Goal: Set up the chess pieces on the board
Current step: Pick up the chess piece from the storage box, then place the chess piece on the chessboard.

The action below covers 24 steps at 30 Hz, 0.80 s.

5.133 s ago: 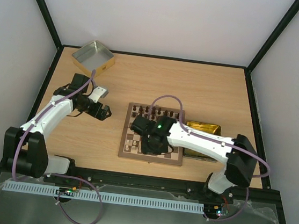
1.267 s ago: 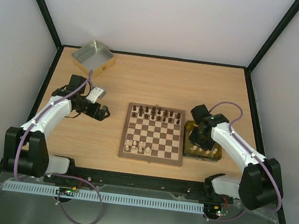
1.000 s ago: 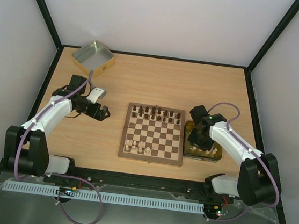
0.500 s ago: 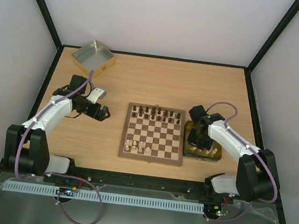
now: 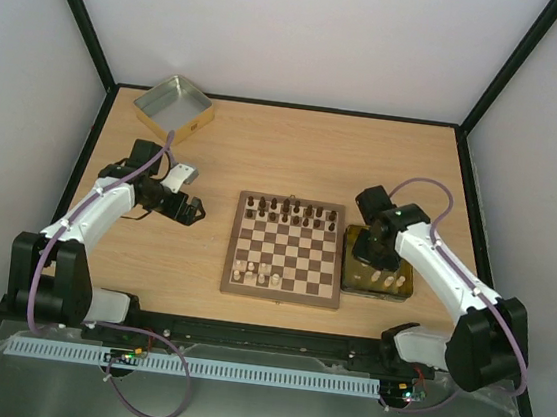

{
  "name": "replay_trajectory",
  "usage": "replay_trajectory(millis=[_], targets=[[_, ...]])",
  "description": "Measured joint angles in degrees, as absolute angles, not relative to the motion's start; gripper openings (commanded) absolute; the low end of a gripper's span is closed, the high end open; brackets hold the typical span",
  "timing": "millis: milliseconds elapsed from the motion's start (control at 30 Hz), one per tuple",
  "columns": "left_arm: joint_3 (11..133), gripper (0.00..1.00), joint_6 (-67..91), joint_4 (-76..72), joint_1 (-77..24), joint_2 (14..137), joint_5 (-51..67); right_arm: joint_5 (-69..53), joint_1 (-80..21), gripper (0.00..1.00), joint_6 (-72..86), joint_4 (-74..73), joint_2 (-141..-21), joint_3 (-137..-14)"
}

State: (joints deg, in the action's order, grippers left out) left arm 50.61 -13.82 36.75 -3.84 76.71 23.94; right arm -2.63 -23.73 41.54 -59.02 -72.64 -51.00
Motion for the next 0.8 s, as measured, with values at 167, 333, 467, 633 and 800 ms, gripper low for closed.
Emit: replay_trajectory(millis=[167,333,467,633,800], targets=[[50.6,0.98,-13.8,36.7,-3.8,76.8,23.9,-2.2,-29.5,0.04,43.6,-62.2,-72.1,-57.2],[50.6,0.98,-13.8,36.7,-3.8,77.0,23.9,-2.7,-40.8,0.04,49.1,-63.2,-72.2,-60.2],[50.6,0.98,-13.8,36.7,-3.7,77.0,23.9,-4.1,-50.1,0.04,54.3,-62.8,-74.5,-61.1],[50.6,0.98,-13.8,36.7,-3.4,77.0,23.9,-5.5,-58.8,0.05,58.2,-61.2,-81.8,-63.8],[50.6,0.98,-13.8,36.7,-3.2,77.0,23.9,-6.7,-62.2,0.07,59.5,-58.8,-86.8,-66.1]])
